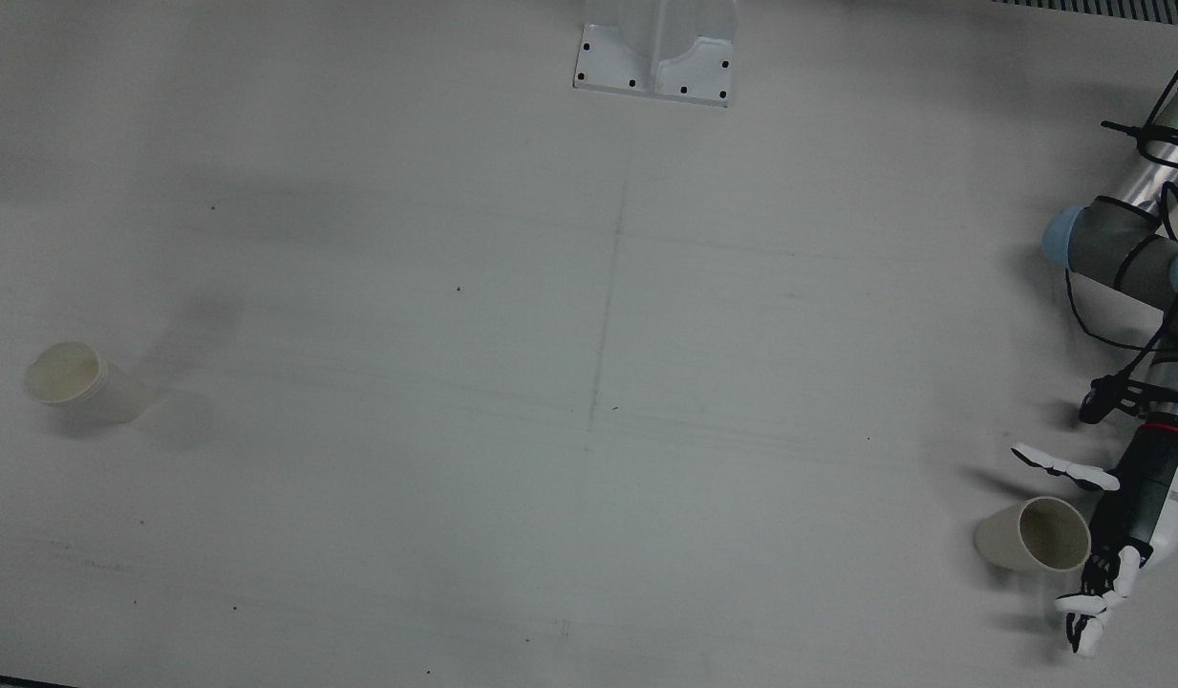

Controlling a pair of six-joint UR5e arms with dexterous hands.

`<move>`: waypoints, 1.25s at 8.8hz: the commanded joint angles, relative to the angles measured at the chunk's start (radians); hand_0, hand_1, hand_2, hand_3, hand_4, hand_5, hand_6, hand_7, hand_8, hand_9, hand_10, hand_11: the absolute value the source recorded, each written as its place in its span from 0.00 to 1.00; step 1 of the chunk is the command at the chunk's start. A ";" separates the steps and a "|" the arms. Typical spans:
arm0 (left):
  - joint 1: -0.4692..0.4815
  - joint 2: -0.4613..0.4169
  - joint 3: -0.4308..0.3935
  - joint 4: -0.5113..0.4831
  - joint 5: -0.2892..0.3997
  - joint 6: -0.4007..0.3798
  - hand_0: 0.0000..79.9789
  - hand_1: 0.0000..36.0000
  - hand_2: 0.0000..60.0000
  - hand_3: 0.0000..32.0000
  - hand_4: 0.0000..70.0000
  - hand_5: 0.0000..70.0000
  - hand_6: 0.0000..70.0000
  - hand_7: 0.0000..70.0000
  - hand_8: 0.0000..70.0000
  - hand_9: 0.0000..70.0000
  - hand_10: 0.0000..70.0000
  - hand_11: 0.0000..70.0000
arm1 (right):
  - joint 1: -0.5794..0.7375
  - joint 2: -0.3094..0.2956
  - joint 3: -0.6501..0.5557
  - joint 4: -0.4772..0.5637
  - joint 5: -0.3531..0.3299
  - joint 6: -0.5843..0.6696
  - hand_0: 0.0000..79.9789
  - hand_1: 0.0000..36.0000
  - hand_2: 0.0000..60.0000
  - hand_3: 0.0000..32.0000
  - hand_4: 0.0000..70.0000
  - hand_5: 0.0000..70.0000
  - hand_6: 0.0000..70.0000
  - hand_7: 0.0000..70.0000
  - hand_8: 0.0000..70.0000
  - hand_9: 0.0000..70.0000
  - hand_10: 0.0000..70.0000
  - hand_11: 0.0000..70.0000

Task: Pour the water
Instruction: 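Tighten the left hand's grip on the beige cup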

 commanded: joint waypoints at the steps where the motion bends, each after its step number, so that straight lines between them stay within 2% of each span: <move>1: 0.000 -0.020 0.003 0.011 0.006 -0.001 0.68 0.56 0.03 0.00 0.06 0.49 0.00 0.16 0.00 0.01 0.01 0.04 | -0.001 0.006 -0.008 0.000 0.001 0.000 0.45 0.21 0.28 0.04 0.09 0.13 0.07 0.10 0.03 0.03 0.00 0.00; 3: 0.002 -0.025 0.001 0.012 0.012 -0.001 0.67 0.54 0.04 0.00 0.13 0.57 0.00 0.17 0.00 0.01 0.01 0.04 | -0.001 0.007 -0.019 0.003 0.001 0.000 0.44 0.21 0.28 0.03 0.09 0.13 0.07 0.10 0.03 0.03 0.00 0.00; 6: 0.002 -0.028 0.001 0.015 0.012 -0.001 0.67 0.54 0.05 0.00 0.17 0.70 0.00 0.16 0.00 0.01 0.00 0.04 | -0.001 0.011 -0.021 0.003 0.001 0.000 0.43 0.21 0.27 0.02 0.08 0.13 0.07 0.10 0.03 0.03 0.00 0.00; 7: 0.003 -0.032 0.001 0.026 0.014 -0.001 0.67 0.54 0.05 0.00 0.16 0.69 0.00 0.16 0.00 0.01 0.00 0.03 | 0.001 0.011 -0.021 0.003 0.001 0.000 0.43 0.21 0.27 0.03 0.08 0.13 0.07 0.10 0.03 0.03 0.00 0.00; 8: 0.003 -0.037 0.003 0.035 0.015 -0.001 0.67 0.54 0.05 0.00 0.17 0.73 0.00 0.17 0.00 0.01 0.00 0.04 | 0.001 0.009 -0.021 0.003 0.001 0.000 0.43 0.20 0.27 0.02 0.08 0.13 0.07 0.10 0.03 0.03 0.00 0.00; 11: 0.003 -0.041 0.000 0.041 0.016 -0.001 0.66 0.52 0.08 0.00 0.19 1.00 0.00 0.18 0.00 0.02 0.01 0.04 | -0.001 0.011 -0.025 0.003 0.001 0.000 0.43 0.20 0.27 0.03 0.08 0.13 0.07 0.10 0.03 0.03 0.00 0.00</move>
